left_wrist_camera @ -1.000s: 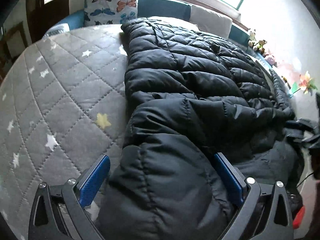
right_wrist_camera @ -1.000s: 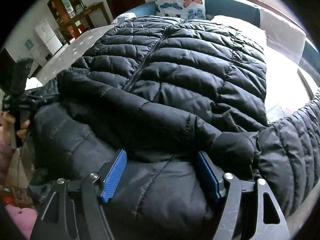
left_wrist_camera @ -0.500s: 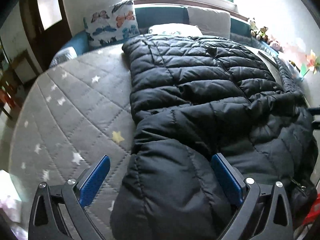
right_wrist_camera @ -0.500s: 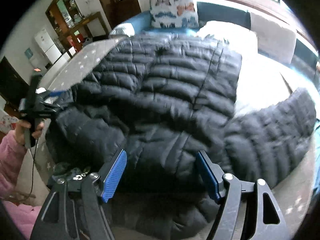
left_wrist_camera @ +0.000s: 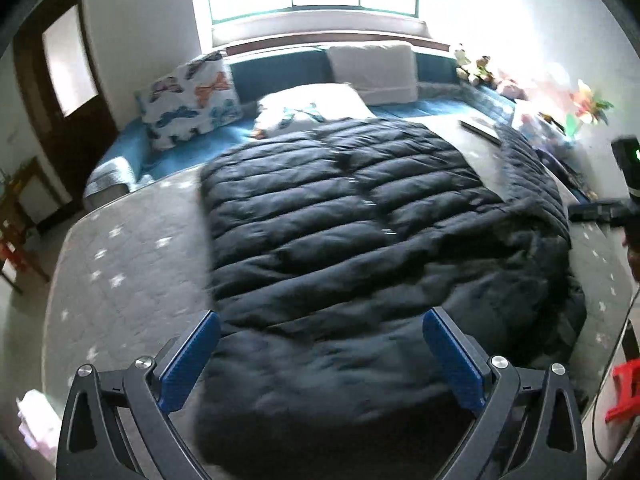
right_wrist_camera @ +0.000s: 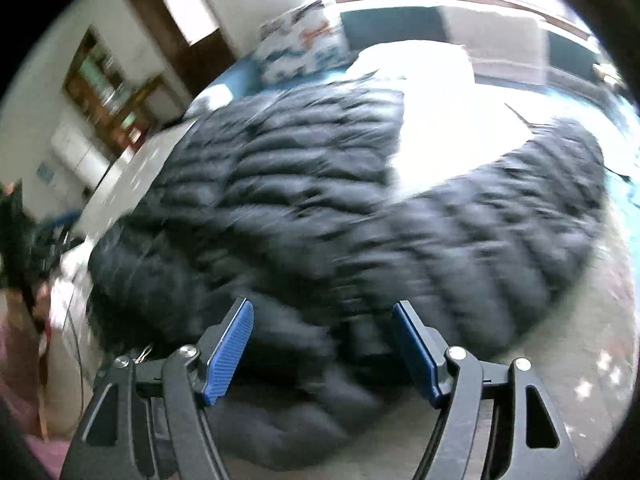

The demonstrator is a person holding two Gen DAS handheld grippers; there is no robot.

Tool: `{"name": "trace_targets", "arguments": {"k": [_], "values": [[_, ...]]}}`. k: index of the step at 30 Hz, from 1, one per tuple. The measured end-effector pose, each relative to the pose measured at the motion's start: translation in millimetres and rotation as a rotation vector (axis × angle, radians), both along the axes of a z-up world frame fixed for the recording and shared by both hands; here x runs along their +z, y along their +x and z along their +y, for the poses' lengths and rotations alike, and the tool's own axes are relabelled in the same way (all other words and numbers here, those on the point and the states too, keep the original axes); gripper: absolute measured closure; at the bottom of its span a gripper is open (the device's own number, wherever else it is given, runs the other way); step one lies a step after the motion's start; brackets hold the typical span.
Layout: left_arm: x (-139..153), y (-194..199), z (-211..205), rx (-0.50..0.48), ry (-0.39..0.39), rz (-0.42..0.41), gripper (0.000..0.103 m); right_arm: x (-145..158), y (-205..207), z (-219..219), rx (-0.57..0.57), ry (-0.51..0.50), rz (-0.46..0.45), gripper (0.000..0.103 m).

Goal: Fold large clothes

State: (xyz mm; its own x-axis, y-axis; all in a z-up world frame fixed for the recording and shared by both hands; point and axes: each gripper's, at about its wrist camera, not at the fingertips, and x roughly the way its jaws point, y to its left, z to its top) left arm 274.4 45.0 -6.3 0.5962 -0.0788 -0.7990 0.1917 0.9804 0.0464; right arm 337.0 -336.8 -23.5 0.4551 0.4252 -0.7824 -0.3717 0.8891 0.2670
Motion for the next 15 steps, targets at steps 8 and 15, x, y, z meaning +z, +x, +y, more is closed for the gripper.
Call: {"name": "trace_targets", "arguments": {"k": [8, 15], "values": [[-38.2, 41.9, -74.1, -0.1, 0.018, 0.086, 0.0, -16.5, 32.6, -115.7, -0.328, 0.123, 0.036, 0.024], [-73.6, 69.5, -105.0, -0.149, 0.006, 0.152, 0.0, -54.7, 73.0, -167.8, -0.497, 0.24, 0.098, 0.024]]}}
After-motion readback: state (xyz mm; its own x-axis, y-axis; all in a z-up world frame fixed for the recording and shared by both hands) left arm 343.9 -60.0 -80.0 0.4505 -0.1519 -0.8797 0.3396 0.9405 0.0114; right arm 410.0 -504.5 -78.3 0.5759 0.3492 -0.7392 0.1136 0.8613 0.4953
